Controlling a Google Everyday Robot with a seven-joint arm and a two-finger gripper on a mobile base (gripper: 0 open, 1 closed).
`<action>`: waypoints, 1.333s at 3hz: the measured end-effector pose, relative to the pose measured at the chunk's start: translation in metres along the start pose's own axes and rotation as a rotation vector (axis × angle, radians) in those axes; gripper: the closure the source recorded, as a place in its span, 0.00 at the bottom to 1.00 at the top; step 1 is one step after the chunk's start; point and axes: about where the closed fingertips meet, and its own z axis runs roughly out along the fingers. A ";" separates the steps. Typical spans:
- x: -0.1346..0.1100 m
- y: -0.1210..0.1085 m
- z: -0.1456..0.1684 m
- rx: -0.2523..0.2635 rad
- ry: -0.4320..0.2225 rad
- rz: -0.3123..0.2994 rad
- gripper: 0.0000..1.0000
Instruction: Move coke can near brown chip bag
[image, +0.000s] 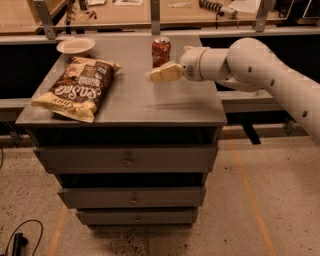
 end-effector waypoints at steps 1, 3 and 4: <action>0.003 -0.024 0.028 0.043 -0.023 0.009 0.00; 0.006 -0.066 0.070 0.100 -0.047 0.018 0.18; 0.006 -0.078 0.083 0.104 -0.049 0.008 0.42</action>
Offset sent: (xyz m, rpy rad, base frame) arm 0.1034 -0.0041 -0.0217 0.0322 -0.0520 -0.1225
